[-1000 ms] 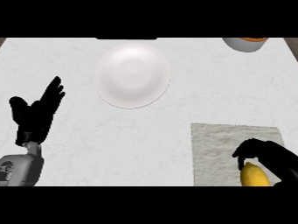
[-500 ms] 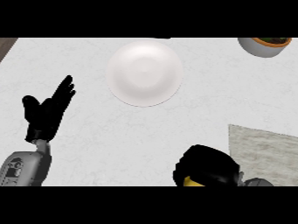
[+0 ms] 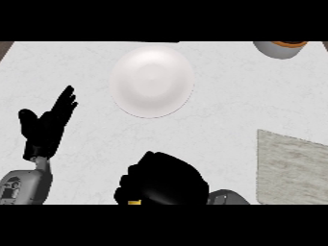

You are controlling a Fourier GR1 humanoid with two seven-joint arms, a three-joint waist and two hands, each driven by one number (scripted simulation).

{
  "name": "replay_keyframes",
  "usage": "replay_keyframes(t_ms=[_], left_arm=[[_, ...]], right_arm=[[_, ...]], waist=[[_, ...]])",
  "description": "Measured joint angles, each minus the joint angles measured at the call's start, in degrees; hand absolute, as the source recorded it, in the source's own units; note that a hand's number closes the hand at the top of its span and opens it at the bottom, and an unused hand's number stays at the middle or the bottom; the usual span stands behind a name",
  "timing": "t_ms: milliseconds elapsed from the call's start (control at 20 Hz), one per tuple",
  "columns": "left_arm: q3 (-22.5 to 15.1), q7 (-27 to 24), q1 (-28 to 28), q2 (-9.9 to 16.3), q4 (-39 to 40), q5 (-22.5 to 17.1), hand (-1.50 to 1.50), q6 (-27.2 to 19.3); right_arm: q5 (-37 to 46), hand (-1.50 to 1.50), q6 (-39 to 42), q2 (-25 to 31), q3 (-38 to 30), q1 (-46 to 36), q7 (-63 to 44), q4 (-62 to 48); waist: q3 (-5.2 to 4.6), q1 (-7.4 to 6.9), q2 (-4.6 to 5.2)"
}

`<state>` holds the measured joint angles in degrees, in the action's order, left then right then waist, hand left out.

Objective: Pick the lemon from the placemat and place it in the plate

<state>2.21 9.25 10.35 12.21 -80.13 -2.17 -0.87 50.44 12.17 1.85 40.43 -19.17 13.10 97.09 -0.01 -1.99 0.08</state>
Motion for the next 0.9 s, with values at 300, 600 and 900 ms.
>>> replay_keyframes(t_ms=[300,600,900], left_arm=[[0.9,0.5,0.5,0.4,0.0,-0.2,0.00,0.1],[0.3,0.8,0.1,-0.5,-0.8,0.5,0.00,-0.4],[0.8,0.3,-0.1,-0.4,-0.6,0.5,0.00,0.2]], right_arm=[[-7.0,1.50,-9.9,-1.4,-2.4,-8.7,-10.0,-3.1],[-17.0,1.50,-14.9,-1.7,-8.4,-20.6,-14.3,-15.2],[-20.5,1.50,-18.8,-1.8,-16.7,-30.4,-7.1,-34.2]], waist=[[0.00,0.61,0.02],[0.00,0.48,0.12],[0.00,0.38,0.32]])
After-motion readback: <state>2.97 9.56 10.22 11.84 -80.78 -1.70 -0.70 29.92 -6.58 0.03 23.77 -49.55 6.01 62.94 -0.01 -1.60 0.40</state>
